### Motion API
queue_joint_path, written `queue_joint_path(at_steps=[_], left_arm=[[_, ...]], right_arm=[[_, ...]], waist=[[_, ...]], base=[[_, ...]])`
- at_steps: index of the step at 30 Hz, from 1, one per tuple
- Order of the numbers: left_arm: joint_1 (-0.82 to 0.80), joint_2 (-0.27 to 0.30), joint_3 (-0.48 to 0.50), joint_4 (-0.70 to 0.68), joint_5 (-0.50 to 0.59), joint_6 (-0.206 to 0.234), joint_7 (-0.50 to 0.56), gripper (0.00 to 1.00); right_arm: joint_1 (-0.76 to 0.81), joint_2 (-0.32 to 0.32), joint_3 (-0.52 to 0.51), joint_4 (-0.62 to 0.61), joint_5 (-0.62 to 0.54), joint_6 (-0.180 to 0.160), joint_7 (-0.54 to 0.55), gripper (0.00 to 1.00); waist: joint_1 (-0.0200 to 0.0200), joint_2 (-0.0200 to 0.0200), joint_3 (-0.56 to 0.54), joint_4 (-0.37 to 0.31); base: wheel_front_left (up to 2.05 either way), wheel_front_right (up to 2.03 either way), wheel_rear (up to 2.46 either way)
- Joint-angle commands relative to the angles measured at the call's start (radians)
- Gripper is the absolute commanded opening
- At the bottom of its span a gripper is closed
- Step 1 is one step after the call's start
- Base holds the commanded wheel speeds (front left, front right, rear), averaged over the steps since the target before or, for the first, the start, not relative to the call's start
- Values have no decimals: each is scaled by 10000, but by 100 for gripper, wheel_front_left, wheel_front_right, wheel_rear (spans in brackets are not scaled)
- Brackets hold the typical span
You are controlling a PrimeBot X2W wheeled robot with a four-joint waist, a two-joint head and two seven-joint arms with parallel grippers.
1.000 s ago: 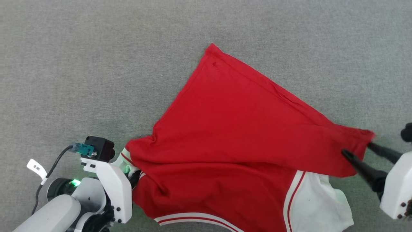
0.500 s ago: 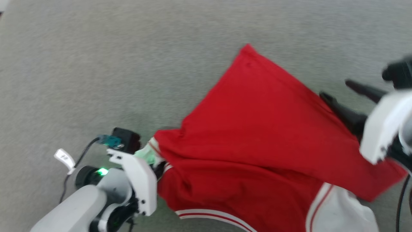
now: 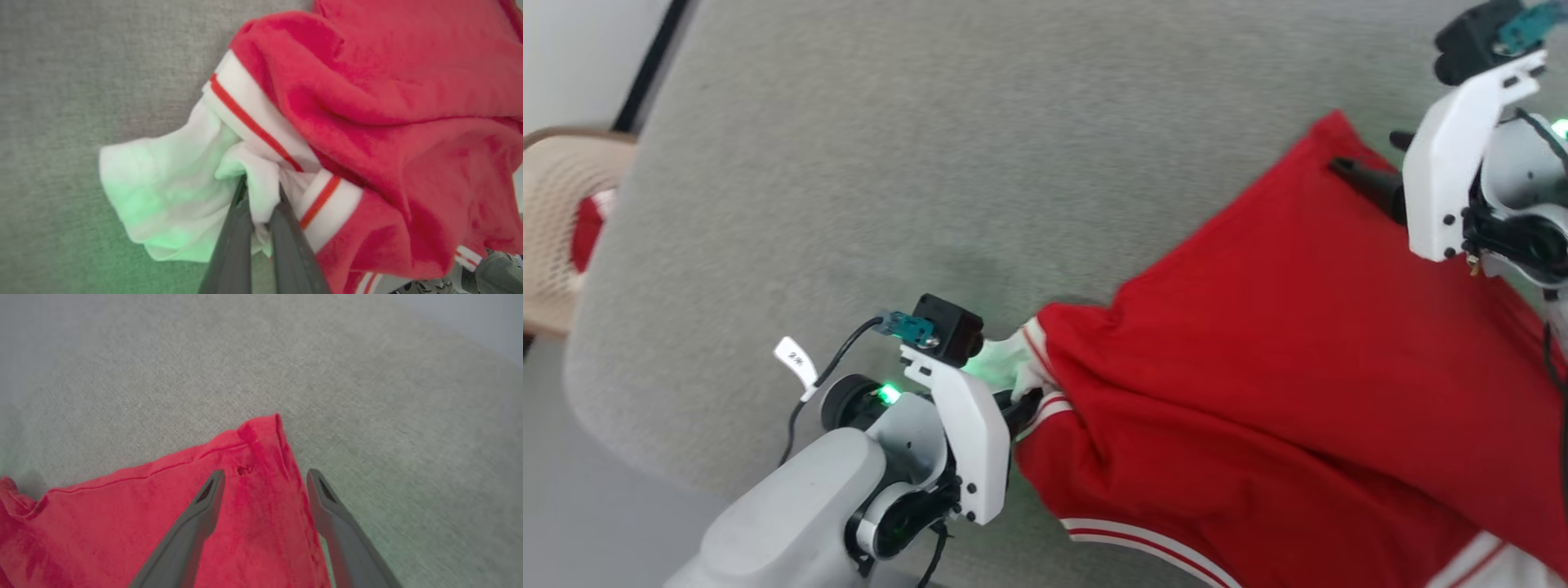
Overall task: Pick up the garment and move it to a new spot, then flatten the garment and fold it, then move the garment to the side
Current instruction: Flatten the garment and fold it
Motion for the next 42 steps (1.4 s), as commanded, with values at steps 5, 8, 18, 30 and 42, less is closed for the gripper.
queue_joint_path(at_steps=[5,8,18,30,42], left_arm=[[-102,-214,-88,738,-1,-240,-171,0],[-102,-290,-84,1004,-41,-344,-266,0],[-712,-264,153,1629,-65,-595,-336,0],[-2914,1407,1003,918,130,-243,1108,0],[-5509,2266,1467,826,409,-6,2823,0]], right_arm=[[-692,-95,1232,1668,385,0,1508,100],[-554,-190,2122,2361,437,0,2612,100],[-1236,-186,2680,2799,700,-3,2307,0],[-2304,-921,2037,1502,1183,-3,695,0],[-2438,-1200,1035,645,1107,-3,-90,0]], waist=[[0,0,278,652],[0,0,320,731],[0,0,237,396],[0,0,-376,-1183],[0,0,-1095,-2670]], base=[[0,0,0],[0,0,0],[0,0,0],[0,0,0],[0,0,0]])
